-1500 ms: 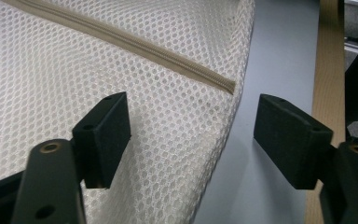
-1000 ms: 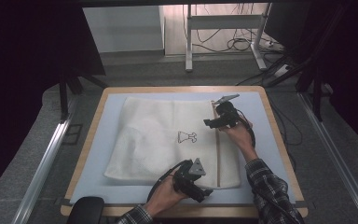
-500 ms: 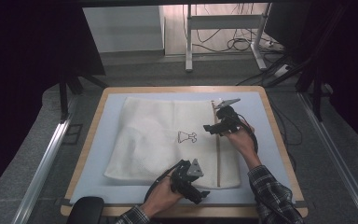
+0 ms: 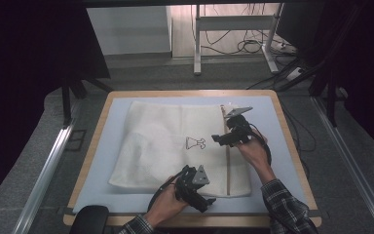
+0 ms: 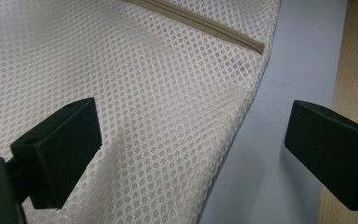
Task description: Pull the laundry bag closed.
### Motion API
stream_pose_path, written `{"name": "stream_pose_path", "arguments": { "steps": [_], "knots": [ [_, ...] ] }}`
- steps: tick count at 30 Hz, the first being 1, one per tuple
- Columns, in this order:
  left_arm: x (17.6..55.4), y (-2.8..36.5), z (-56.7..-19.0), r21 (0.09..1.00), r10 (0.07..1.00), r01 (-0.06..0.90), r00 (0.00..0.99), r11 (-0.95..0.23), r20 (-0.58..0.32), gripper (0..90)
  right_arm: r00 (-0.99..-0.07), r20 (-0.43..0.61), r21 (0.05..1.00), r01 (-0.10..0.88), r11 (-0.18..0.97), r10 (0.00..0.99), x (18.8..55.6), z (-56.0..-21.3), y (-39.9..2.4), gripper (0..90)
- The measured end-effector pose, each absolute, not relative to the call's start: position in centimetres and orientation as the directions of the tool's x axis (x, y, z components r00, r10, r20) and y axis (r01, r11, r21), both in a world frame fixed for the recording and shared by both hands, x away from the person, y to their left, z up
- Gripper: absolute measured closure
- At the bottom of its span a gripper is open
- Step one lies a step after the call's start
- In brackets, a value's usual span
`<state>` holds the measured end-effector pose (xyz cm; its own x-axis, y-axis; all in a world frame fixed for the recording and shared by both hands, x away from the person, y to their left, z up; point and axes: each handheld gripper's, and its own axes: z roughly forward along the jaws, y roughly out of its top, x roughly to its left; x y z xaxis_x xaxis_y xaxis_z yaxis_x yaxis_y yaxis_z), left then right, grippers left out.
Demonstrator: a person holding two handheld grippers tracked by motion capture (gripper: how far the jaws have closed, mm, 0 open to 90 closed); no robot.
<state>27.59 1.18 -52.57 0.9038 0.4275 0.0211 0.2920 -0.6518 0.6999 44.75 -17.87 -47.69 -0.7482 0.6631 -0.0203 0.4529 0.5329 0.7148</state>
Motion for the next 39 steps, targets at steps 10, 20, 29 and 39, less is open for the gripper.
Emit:
{"name": "stream_pose_path", "arguments": {
  "steps": [10,20,29,39],
  "knots": [
    [27.6,1.7,-51.9,0.694,0.415,0.261,0.908,-0.671,0.06,3.5,-0.759,0.0,0.719,0.452,0.527,0.651,42.9,-47.2,-17.8,8.9],
    [27.7,2.5,-51.8,0.698,0.434,0.278,0.899,-0.66,0.051,3.5,-0.76,-0.013,0.718,0.445,0.535,0.65,41.8,-47.0,-18.1,5.3],
    [28.1,3.5,-51.5,0.706,0.459,0.301,0.887,-0.641,0.039,3.6,-0.763,0.0,0.718,0.45,0.531,0.646,40.7,-46.8,-18.6,1.8],
    [28.4,4.6,-51.3,0.695,0.479,0.309,0.876,-0.649,0.058,3.6,-0.758,-0.011,0.717,0.449,0.534,0.652,39.3,-46.8,-19.3,0.0]
  ]
}}
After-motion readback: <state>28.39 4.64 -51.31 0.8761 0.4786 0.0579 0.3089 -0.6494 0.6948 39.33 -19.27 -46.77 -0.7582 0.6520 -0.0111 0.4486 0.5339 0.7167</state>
